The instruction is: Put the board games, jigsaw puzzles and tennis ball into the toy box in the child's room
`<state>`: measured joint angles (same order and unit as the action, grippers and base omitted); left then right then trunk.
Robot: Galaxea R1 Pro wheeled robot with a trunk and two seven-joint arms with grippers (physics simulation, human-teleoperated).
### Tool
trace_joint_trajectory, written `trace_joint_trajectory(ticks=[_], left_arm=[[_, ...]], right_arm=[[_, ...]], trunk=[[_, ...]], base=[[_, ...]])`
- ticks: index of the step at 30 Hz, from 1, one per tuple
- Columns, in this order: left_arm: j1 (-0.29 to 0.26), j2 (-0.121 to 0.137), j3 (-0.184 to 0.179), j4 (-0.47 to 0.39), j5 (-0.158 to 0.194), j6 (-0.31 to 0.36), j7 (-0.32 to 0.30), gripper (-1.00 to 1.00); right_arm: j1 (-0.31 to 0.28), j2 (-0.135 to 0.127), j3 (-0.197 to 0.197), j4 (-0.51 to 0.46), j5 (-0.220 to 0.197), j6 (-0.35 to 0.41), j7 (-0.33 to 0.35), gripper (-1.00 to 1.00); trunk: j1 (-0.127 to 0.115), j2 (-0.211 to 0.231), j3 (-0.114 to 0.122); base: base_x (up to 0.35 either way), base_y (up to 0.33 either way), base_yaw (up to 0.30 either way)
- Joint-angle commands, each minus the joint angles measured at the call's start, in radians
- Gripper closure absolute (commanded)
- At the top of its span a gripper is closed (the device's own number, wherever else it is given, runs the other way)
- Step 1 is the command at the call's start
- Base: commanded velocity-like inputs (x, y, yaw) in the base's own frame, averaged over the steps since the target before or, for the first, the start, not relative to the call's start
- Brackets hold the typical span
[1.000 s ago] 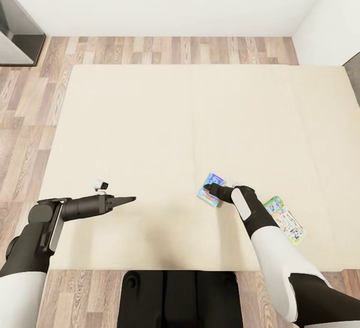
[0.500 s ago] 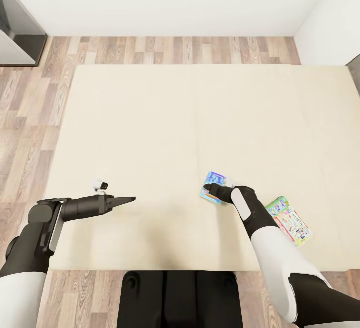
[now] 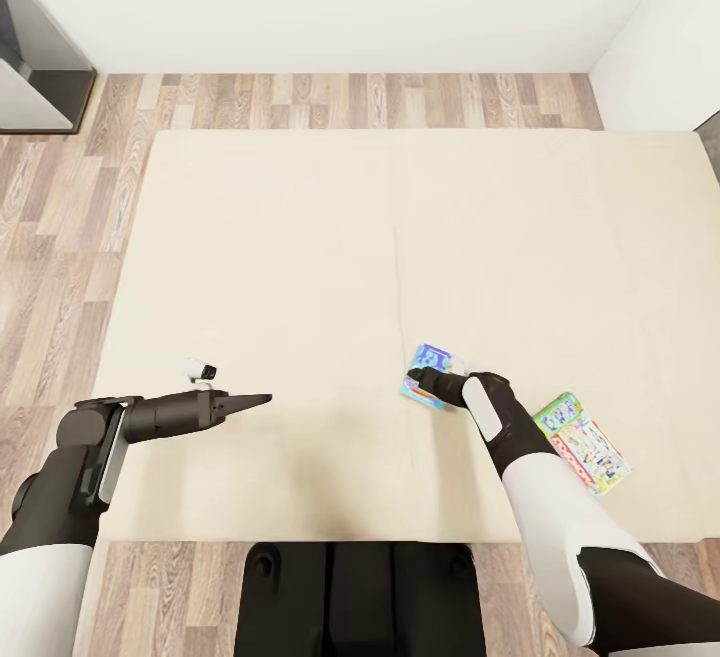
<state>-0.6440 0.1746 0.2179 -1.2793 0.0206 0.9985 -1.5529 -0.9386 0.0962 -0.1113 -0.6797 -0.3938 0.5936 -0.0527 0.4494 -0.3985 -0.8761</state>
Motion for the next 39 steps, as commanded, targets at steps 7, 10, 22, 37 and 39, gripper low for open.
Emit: trace_joint_trajectory(ticks=[7, 10, 22, 37, 39], left_arm=[[0.0, 0.0, 0.0, 0.0, -0.001, 0.011, -0.004, -1.0], [0.0, 0.0, 0.0, 0.0, -0.001, 0.01, -0.004, -1.0], [0.0, 0.0, 0.0, 0.0, -0.001, 0.011, -0.004, -1.0], [0.0, 0.0, 0.001, 0.0, -0.001, 0.011, -0.004, -1.0], [0.0, 0.0, 0.0, 0.0, -0.001, 0.011, -0.004, -1.0]], right_arm=[[0.0, 0.001, -0.004, -0.002, -0.01, 0.005, -0.006, -1.0], [0.0, 0.002, -0.004, -0.002, -0.01, 0.005, -0.006, -1.0], [0.0, 0.003, -0.004, -0.002, -0.01, 0.005, -0.006, -1.0], [0.0, 0.001, -0.004, -0.001, -0.01, 0.005, -0.006, -1.0], [0.0, 0.0, -0.004, -0.002, -0.01, 0.005, -0.006, -1.0]], trunk=[[0.001, -0.002, -0.001], [0.001, -0.002, -0.001], [0.001, -0.002, -0.001], [0.001, -0.002, -0.001], [0.001, -0.002, -0.001]], base=[[0.0, 0.061, 0.0], [0.0, 0.029, 0.0], [0.0, 0.06, 0.0], [0.0, 0.061, 0.0], [0.0, 0.039, 0.0]])
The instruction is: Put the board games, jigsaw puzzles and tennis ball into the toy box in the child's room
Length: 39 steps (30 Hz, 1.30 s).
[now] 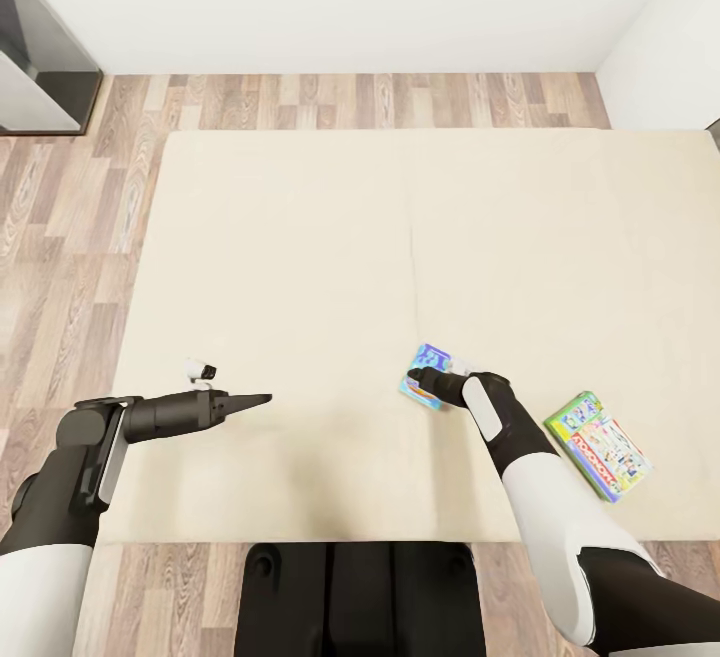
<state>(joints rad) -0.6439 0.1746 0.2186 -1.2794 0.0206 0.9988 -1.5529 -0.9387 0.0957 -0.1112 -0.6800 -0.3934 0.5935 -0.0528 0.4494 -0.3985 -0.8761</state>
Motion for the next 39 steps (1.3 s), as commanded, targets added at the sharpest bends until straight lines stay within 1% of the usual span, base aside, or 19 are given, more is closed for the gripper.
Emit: trace_joint_trajectory(ticks=[1, 39], left_arm=[[0.0, 0.0, 0.0, 0.0, -0.001, 0.011, -0.004, -1.0], [0.0, 0.0, 0.0, 0.0, 0.0, 0.011, -0.004, -1.0]], right_arm=[[0.0, 0.001, -0.004, -0.001, -0.01, 0.005, -0.006, -1.0], [0.0, 0.003, -0.004, -0.001, -0.01, 0.005, -0.006, -1.0]], trunk=[[0.001, -0.001, -0.001], [0.001, -0.001, -0.001]], base=[[0.0, 0.093, 0.0], [0.0, 0.049, 0.0]])
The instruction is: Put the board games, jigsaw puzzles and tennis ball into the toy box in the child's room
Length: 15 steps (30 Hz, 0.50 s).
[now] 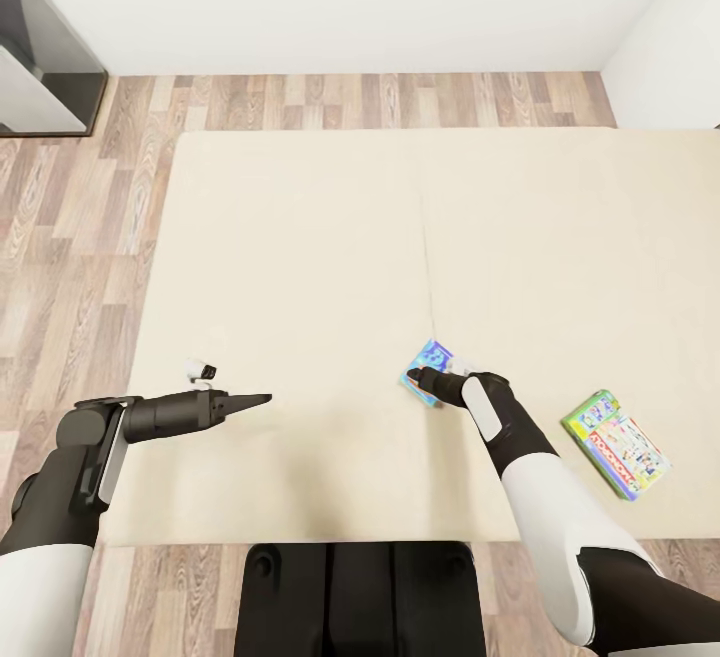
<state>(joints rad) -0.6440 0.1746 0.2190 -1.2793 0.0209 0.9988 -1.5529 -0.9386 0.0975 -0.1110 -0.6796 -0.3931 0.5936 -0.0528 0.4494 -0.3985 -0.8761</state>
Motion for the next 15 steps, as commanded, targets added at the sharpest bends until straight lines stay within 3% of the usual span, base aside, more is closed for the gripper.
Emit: trace_joint_trajectory(ticks=[1, 15], left_arm=[[0.0, 0.0, 0.0, 0.0, -0.001, 0.011, -0.004, -1.0], [0.0, 0.0, 0.0, 0.0, -0.001, 0.011, -0.004, -1.0]], right_arm=[[0.0, 0.001, -0.004, -0.001, -0.01, 0.005, -0.005, -1.0], [0.0, 0.001, -0.004, -0.001, -0.01, 0.005, -0.005, -1.0]], trunk=[[0.001, -0.002, -0.001], [0.001, -0.002, -0.001]], base=[[0.0, 0.084, 0.0], [0.0, 0.087, 0.0]])
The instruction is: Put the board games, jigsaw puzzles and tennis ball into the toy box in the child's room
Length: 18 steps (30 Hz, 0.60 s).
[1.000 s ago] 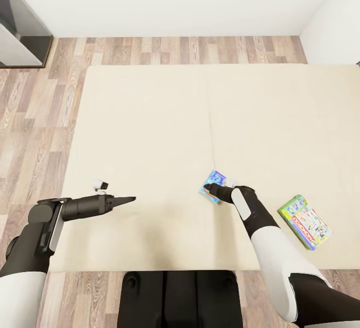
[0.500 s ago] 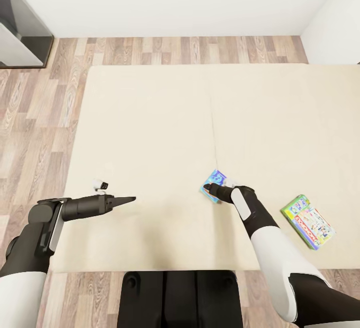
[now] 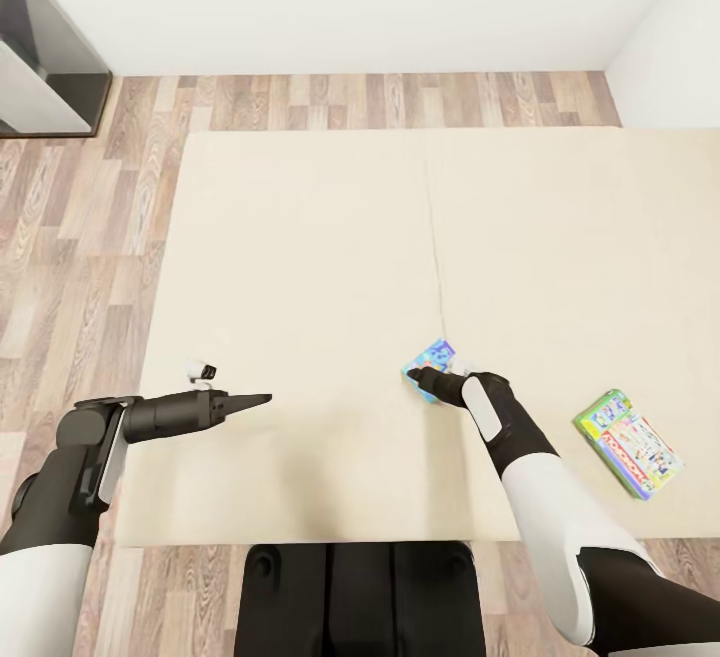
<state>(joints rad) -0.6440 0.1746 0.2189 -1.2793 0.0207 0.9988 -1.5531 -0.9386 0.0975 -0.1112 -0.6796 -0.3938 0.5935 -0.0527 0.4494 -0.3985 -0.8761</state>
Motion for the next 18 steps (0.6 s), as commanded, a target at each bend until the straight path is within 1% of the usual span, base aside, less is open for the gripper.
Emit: trace_joint_trajectory(ticks=[1, 6, 18], left_arm=[[0.0, 0.0, 0.0, 0.0, -0.001, 0.011, -0.004, -1.0], [0.0, 0.0, 0.0, 0.0, -0.001, 0.011, -0.004, -1.0], [0.0, 0.0, 0.0, 0.0, 0.0, 0.011, -0.004, -1.0]], right_arm=[[0.0, 0.001, -0.004, -0.002, -0.01, 0.005, -0.006, -1.0], [0.0, 0.002, -0.004, -0.002, -0.01, 0.005, -0.006, -1.0], [0.0, 0.0, -0.004, -0.002, -0.01, 0.005, -0.006, -1.0]], trunk=[[0.001, -0.002, -0.001], [0.001, -0.002, -0.001], [0.001, -0.002, -0.001]], base=[[0.0, 0.101, 0.0], [0.0, 0.095, 0.0], [0.0, 0.007, 0.0]])
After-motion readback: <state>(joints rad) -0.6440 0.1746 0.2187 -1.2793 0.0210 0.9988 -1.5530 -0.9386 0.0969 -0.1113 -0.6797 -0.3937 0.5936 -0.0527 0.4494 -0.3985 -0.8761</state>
